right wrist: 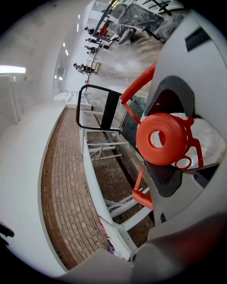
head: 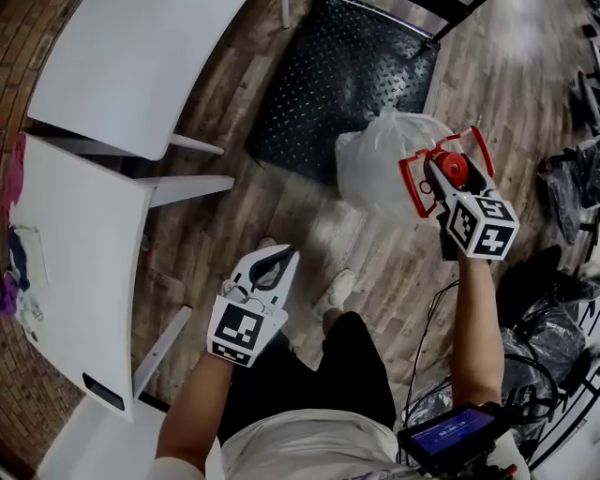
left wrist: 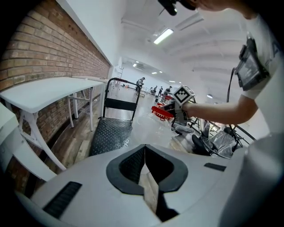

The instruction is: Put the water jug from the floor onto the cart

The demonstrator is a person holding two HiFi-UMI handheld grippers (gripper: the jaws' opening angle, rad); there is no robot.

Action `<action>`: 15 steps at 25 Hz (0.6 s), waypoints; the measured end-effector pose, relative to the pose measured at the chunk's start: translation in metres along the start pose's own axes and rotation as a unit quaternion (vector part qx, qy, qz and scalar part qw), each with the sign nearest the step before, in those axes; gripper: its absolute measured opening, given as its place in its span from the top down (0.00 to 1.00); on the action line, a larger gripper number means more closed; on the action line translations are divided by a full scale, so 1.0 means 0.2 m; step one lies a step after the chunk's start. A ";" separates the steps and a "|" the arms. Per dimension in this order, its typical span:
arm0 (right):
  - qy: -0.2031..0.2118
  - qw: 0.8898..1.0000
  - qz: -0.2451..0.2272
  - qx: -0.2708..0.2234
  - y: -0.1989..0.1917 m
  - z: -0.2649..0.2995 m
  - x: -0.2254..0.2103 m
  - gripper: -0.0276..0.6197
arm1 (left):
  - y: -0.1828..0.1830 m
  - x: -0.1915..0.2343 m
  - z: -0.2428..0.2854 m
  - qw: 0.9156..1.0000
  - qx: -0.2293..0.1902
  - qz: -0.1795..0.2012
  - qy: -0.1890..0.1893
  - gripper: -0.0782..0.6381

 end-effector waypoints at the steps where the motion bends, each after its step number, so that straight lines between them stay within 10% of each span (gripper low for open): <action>1: 0.000 1.000 0.000 0.001 0.01 0.03 -0.01 0.49 | 0.00 0.00 -0.01 1.000 -0.001 -0.002 0.003 0.89; 15: -0.003 0.999 -0.039 0.026 -0.04 0.33 -0.03 0.49 | -0.02 0.05 -0.05 0.999 -0.002 -0.014 0.030 0.89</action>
Point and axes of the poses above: the fingertips, and each gripper's own axes: z forward along the fingers, x to its left, y out of its top, the point moved 10 cm from there along -z, backward along the fingers, and after that the axes turned 11 degrees about -x, right-handed, at the moved point
